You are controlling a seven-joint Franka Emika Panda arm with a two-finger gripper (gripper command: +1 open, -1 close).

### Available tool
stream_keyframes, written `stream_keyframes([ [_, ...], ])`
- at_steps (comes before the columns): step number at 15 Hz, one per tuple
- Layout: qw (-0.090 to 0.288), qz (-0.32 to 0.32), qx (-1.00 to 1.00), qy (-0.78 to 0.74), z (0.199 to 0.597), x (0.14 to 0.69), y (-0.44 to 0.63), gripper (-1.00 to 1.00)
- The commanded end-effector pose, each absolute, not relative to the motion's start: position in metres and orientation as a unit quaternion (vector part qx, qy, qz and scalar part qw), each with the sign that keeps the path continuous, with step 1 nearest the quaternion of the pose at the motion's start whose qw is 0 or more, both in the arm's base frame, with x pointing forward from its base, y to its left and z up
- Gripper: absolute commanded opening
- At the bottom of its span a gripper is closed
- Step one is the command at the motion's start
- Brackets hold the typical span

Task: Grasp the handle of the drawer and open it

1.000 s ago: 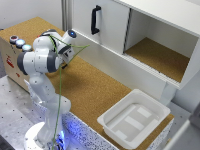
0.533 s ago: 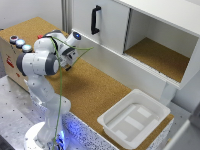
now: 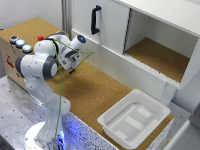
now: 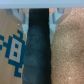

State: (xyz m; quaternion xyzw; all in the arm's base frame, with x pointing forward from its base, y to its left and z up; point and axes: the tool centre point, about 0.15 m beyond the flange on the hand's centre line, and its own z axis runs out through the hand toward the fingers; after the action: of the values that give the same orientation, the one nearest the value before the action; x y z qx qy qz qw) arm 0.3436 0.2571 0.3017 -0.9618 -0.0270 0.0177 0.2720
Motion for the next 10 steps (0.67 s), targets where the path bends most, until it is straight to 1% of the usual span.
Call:
stream_keyframes([
  [1,0.287,0.019,-0.958,-0.021,0.271,0.352,0.215,-1.00],
  [10,0.282,0.018,-0.959,-0.003,0.267,0.349,0.189,-1.00],
])
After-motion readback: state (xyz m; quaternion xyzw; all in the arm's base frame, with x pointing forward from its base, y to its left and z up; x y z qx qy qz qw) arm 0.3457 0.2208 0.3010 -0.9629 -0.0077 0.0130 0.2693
